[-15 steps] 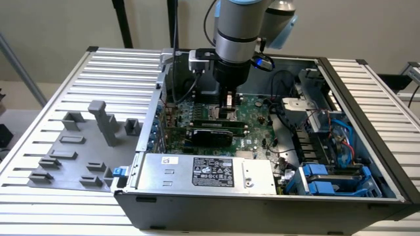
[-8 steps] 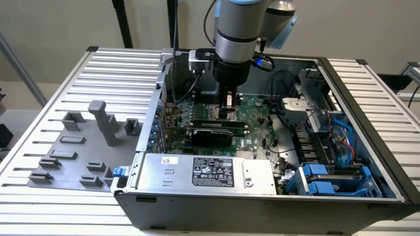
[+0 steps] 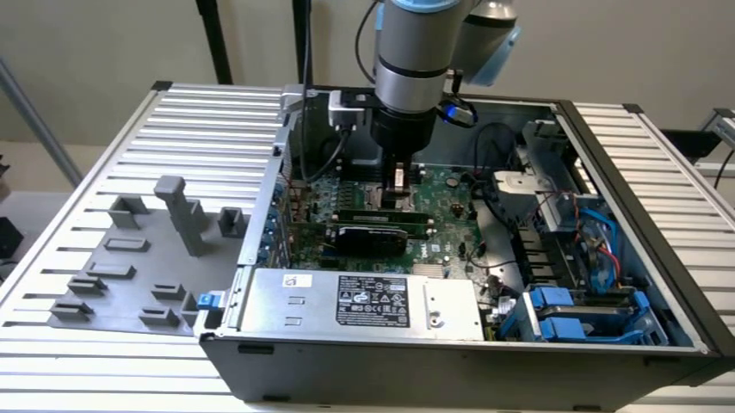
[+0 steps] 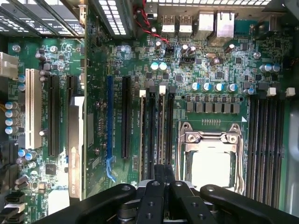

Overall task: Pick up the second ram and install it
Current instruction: 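Press down the second ram until it locks into place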

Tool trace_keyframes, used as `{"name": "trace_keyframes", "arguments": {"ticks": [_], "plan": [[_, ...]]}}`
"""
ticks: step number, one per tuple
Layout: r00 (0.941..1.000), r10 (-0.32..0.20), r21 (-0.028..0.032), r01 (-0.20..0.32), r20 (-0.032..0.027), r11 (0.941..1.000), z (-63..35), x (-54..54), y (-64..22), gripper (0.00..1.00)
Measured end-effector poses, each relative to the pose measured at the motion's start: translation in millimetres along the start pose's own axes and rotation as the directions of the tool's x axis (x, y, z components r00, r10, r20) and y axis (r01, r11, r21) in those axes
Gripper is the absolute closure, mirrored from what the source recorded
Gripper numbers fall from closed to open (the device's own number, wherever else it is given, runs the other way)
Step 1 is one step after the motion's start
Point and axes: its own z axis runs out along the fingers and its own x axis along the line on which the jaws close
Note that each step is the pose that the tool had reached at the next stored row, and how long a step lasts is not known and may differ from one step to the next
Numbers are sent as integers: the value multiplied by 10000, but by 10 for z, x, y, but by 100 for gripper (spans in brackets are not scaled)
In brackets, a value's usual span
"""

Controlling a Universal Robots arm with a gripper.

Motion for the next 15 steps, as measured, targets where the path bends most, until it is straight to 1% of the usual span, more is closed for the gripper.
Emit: {"name": "trace_keyframes", "arguments": {"ticks": [4,10,13,15], "plan": [[10000,5,0,-5,0,10000,61,-8,4,89],[10000,12,0,-12,1,10000,110,-13,8,89],[10000,13,-5,-13,-12,10000,134,-11,10,89],[10000,16,0,-16,0,10000,155,-12,12,89]]}}
